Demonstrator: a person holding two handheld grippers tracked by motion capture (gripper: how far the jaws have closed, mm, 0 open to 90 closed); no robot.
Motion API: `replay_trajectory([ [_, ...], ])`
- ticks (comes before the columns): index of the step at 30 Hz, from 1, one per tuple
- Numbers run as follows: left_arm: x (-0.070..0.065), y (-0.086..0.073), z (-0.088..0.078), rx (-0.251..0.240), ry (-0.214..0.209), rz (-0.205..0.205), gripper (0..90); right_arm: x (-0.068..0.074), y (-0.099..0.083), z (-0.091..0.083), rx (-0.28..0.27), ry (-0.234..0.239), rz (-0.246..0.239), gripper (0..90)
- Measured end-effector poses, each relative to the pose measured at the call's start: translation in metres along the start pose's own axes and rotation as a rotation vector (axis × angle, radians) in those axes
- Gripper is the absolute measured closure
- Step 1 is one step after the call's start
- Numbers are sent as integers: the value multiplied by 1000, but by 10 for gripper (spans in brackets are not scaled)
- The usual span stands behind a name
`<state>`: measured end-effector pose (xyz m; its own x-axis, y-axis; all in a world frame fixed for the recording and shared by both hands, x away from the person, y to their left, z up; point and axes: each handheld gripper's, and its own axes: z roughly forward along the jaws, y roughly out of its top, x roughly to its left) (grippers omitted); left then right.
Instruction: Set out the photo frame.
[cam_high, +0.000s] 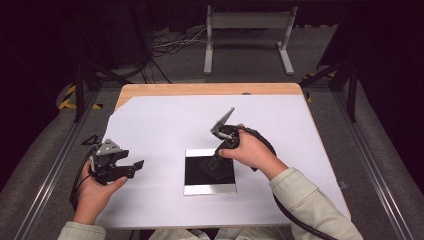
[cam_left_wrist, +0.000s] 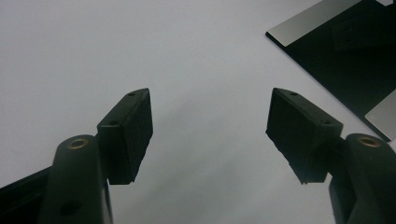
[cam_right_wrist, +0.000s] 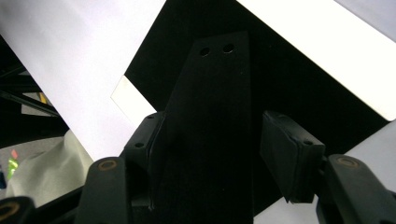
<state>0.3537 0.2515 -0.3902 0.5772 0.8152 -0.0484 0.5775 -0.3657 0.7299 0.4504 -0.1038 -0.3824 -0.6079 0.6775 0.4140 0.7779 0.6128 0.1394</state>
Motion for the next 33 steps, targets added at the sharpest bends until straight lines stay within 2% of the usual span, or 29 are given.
replay_trajectory([
  [2, 0, 0, 0, -1, -1, -4, 320, -1, 0, 1, 7, 4, -1, 409],
  [5, 0, 0, 0, 0, 0, -2, 320, -1, 1, 4, 12, 23, 23, 407],
  [10, 0, 0, 0, 2, -2, -3, 320, -1, 1, 6, 25, 46, 45, 461],
  [21, 0, 0, 1, -1, -1, -3, 320, -5, 0, 6, 19, 59, 64, 480],
  [26, 0, 0, 1, 1, -2, -2, 320, -8, -1, 7, 31, 70, 95, 439],
  [31, -1, 1, 1, 1, -5, -4, 320, -9, -2, 10, 54, 86, 111, 475],
  [33, -1, 1, 1, 2, -2, 1, 320, -8, -2, 10, 56, 76, 106, 480],
])
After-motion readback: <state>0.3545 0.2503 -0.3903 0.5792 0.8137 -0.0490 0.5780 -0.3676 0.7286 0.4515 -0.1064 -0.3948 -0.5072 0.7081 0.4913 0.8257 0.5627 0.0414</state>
